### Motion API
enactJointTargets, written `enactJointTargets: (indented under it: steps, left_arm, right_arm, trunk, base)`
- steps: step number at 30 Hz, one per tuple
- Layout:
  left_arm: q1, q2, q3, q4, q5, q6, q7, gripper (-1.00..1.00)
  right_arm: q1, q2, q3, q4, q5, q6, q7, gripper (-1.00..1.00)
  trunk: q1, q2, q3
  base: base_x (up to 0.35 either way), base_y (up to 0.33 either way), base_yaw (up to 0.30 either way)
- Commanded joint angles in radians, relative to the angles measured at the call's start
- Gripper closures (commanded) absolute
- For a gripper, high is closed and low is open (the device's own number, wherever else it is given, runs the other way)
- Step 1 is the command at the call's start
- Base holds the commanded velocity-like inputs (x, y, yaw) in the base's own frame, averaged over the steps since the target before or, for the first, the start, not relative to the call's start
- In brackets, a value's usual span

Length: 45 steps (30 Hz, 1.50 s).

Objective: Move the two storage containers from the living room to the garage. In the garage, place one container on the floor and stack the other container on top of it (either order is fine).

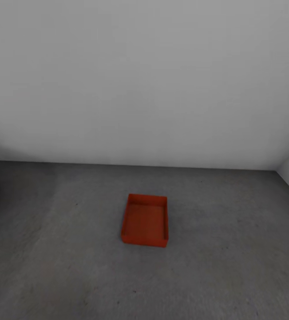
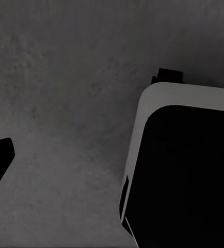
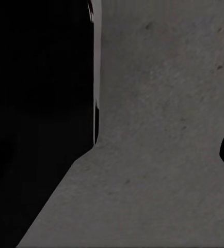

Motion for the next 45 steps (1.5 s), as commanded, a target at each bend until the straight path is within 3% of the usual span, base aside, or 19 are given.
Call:
enactJointTargets:
  steps: [1,45]
  left_arm:
    - [-0.001,0.0,-0.004,0.001,0.008,-0.004,0.001,-1.0]
    - [0.0,0.0,-0.004,0.001,0.008,-0.004,0.001,-1.0]
  right_arm:
    - [-0.001,0.001,0.008,0.003,-0.009,-0.006,-0.001,-1.0]
    - [0.0,-0.008,0.005,0.004,-0.021,0.001,0.037,-1.0]
  trunk:
    - [0.0,-0.001,0.001]
    - [0.0,-0.001,0.072]
  base:
    - [0.0,0.0,0.0]
    - [0.0,0.0,0.0]
